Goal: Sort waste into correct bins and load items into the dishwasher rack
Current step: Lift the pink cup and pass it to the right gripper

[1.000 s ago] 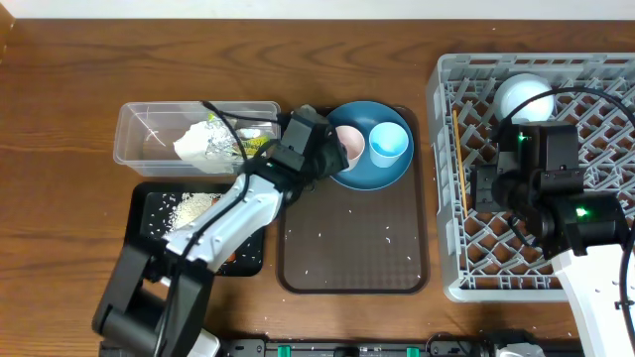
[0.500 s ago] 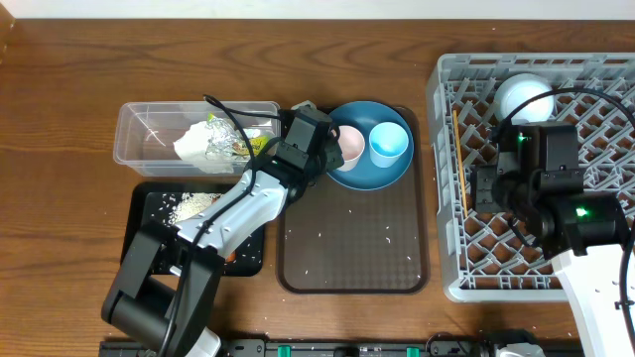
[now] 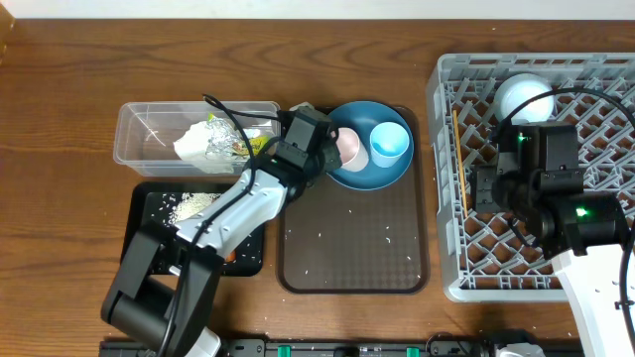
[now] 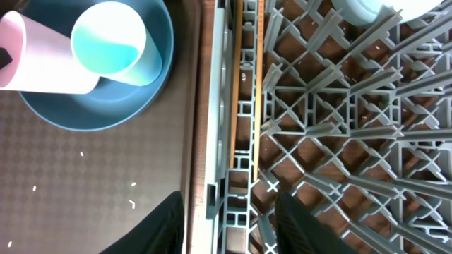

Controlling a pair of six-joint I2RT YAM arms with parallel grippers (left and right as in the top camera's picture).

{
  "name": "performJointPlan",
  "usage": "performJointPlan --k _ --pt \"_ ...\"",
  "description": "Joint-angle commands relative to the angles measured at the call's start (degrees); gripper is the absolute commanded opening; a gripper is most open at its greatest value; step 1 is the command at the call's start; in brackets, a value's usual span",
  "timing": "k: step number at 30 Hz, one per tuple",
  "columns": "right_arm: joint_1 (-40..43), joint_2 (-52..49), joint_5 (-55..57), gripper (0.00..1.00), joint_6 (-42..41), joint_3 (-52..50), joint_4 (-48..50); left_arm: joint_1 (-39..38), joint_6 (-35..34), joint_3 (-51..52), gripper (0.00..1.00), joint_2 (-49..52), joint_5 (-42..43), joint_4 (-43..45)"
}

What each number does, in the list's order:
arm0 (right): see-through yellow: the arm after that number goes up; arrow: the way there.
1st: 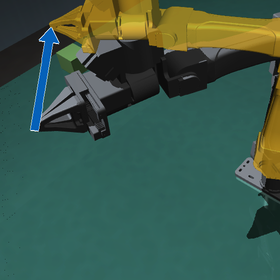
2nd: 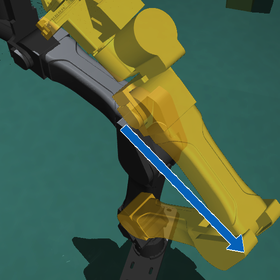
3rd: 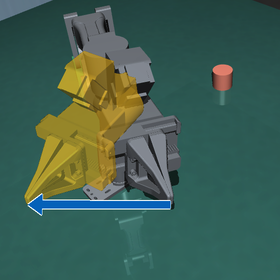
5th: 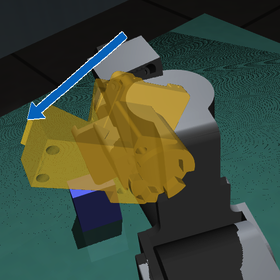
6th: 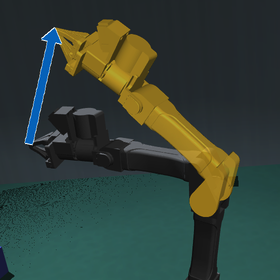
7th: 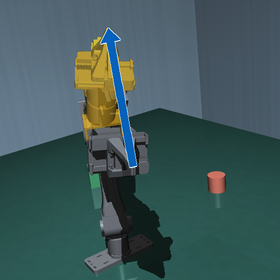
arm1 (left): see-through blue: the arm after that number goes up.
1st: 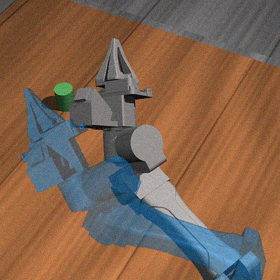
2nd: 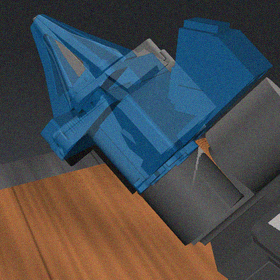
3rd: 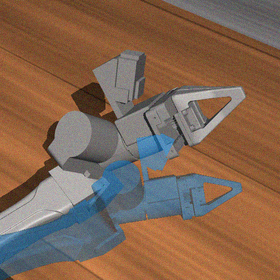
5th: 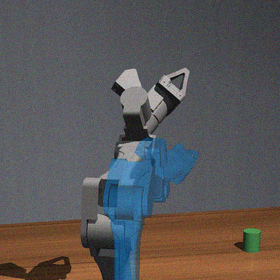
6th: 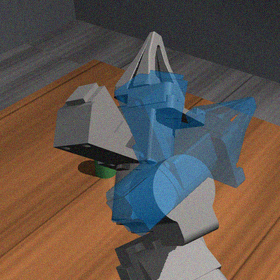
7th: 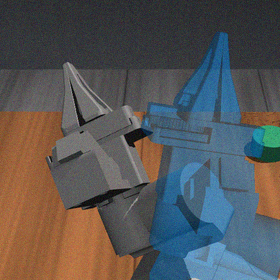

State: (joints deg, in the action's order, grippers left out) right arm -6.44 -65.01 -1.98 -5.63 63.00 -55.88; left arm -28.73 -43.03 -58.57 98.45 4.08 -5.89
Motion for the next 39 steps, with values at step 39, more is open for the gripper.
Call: performJointPlan --k 39 --pt "0.8 -0.5 -64.0 0.82 32.1 1.0 11.6 15.4 -1.2 -5.7 0.07 -20.8 72.7 -12.2"
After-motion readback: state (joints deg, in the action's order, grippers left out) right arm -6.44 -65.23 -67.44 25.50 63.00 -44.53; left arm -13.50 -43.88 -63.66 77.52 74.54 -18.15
